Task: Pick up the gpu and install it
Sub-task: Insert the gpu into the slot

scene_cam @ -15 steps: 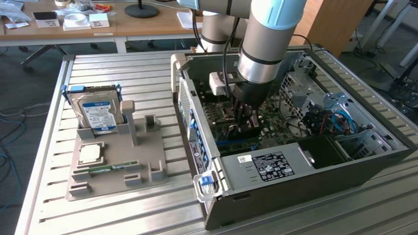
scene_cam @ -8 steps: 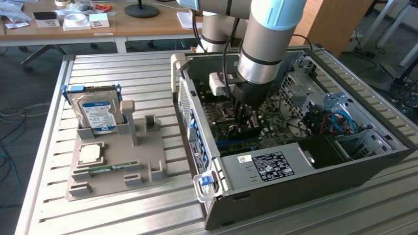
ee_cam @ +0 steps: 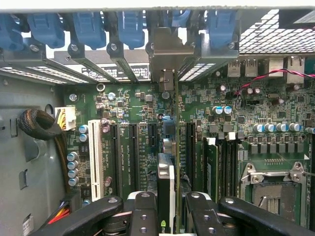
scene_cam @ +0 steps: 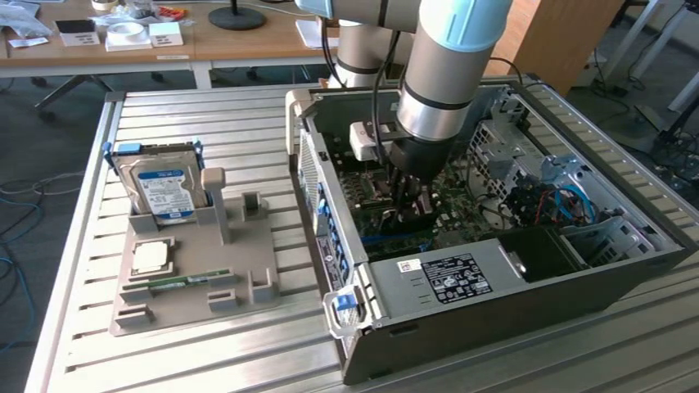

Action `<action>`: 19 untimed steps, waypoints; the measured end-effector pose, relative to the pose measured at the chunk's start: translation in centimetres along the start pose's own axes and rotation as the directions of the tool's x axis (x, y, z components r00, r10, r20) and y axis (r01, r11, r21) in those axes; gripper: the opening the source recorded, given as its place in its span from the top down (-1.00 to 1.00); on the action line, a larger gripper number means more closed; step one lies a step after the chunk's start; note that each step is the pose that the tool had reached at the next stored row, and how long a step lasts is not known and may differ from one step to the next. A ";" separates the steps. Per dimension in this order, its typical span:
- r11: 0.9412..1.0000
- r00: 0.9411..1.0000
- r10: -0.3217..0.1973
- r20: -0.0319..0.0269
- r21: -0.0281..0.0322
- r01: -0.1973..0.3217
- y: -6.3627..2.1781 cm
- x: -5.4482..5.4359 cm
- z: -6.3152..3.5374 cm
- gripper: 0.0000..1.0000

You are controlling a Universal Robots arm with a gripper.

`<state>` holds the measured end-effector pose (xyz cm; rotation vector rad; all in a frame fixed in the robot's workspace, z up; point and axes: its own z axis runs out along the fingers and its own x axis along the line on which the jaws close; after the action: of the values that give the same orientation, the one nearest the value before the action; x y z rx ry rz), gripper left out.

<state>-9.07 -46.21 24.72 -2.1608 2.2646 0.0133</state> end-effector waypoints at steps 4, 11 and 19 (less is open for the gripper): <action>1.000 1.000 0.000 0.000 0.000 0.000 0.00 0.0 0.02 0.47; 1.000 1.000 0.000 0.000 0.000 0.000 0.01 -0.1 0.12 0.47; 1.000 1.000 0.000 0.000 0.000 0.000 0.07 0.0 0.23 0.47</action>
<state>-9.14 -46.16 24.48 -2.1604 2.2652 0.0131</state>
